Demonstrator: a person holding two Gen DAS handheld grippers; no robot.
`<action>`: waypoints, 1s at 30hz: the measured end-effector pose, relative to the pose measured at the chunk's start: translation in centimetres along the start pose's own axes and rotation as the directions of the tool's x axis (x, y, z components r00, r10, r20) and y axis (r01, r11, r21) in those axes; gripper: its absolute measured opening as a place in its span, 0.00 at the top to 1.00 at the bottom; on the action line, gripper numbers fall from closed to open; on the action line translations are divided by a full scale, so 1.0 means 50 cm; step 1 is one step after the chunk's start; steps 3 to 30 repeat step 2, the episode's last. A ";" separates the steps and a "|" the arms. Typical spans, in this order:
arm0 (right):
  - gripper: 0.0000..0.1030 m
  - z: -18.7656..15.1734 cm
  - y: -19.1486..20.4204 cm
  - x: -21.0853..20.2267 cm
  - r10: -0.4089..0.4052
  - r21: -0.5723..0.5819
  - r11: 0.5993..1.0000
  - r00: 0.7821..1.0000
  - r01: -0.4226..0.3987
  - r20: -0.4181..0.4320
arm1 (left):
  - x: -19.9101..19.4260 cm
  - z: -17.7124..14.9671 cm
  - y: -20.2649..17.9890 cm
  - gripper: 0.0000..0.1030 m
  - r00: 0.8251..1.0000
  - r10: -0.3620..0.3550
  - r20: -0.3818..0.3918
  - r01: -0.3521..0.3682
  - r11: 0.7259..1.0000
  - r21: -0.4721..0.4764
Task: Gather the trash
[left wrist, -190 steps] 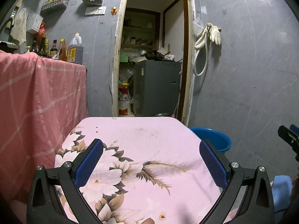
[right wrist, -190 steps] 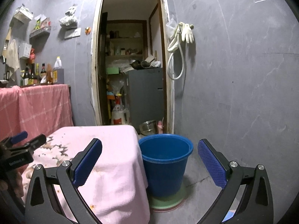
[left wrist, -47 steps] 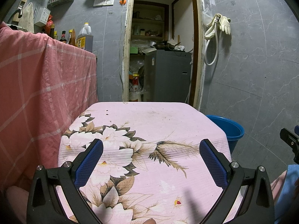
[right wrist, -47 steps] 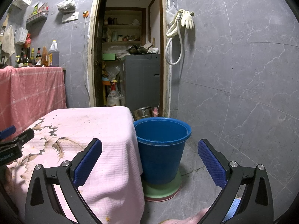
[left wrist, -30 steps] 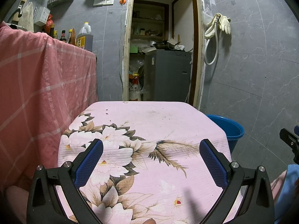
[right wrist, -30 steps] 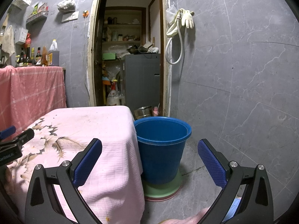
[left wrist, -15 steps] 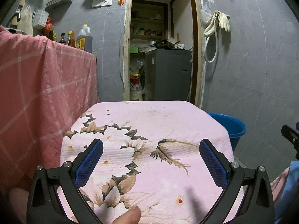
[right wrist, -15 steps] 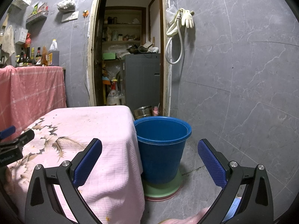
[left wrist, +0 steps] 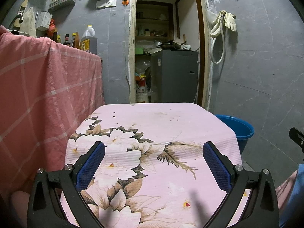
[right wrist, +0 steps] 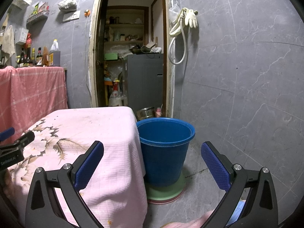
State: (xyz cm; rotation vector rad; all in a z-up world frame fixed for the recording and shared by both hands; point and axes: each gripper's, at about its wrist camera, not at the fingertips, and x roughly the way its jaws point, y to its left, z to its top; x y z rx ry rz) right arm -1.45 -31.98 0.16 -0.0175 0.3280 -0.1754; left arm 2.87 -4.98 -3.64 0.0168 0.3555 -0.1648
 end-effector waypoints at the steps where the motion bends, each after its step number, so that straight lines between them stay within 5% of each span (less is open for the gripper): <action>1: 0.00 0.000 0.000 0.000 0.000 0.000 1.000 1.000 0.000 0.000 | 0.000 -0.001 0.000 0.02 1.000 0.000 0.000 0.000 1.000 0.000; 30: 0.00 0.000 0.000 0.000 0.000 0.000 1.000 1.000 0.000 0.000 | 0.000 0.000 0.001 0.02 1.000 0.000 -0.001 0.000 1.000 0.000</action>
